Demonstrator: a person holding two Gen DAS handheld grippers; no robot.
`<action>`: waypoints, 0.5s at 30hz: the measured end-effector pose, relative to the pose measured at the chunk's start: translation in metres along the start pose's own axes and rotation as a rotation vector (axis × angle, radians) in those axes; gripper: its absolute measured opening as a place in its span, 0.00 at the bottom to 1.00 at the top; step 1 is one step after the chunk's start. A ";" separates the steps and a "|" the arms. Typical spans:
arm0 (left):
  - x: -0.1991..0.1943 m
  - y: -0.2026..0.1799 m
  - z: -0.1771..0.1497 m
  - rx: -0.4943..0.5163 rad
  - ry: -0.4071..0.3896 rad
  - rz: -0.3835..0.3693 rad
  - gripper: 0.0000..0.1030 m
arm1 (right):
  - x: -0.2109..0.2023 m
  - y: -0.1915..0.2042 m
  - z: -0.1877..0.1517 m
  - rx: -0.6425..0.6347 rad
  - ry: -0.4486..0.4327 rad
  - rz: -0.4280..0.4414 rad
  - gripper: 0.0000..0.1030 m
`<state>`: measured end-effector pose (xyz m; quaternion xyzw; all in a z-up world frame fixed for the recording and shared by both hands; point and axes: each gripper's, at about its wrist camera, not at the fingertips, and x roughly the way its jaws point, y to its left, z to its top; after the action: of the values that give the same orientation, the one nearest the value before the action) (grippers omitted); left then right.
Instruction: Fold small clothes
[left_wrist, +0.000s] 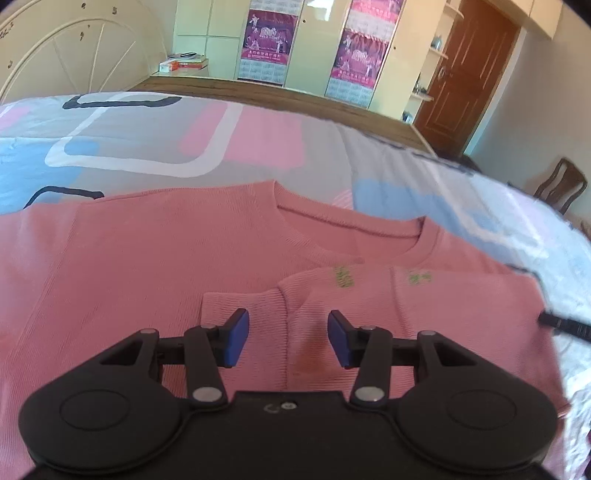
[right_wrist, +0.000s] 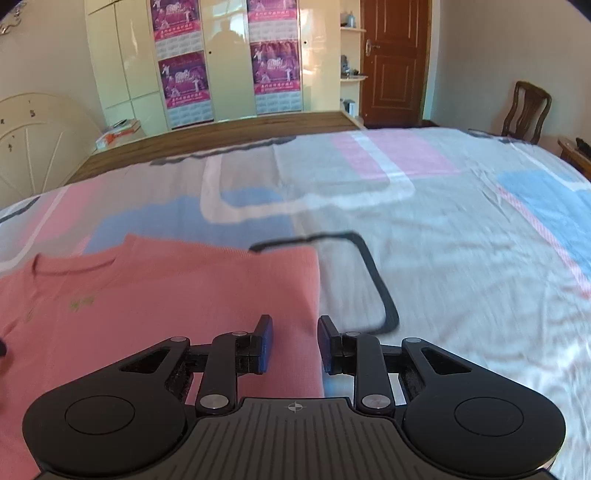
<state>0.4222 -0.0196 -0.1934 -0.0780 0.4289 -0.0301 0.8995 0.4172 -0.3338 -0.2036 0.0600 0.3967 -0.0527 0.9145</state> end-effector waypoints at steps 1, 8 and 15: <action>0.005 0.001 -0.001 0.006 0.009 0.009 0.44 | 0.005 0.002 0.003 -0.011 -0.004 0.000 0.26; 0.006 0.006 0.000 0.018 0.032 0.015 0.45 | 0.027 -0.007 0.006 -0.003 0.054 -0.044 0.26; -0.001 0.006 -0.004 0.019 0.049 0.049 0.68 | -0.006 0.009 -0.014 -0.056 0.015 0.020 0.26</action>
<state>0.4185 -0.0141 -0.1963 -0.0585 0.4524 -0.0142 0.8898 0.4049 -0.3224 -0.2082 0.0388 0.4042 -0.0322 0.9133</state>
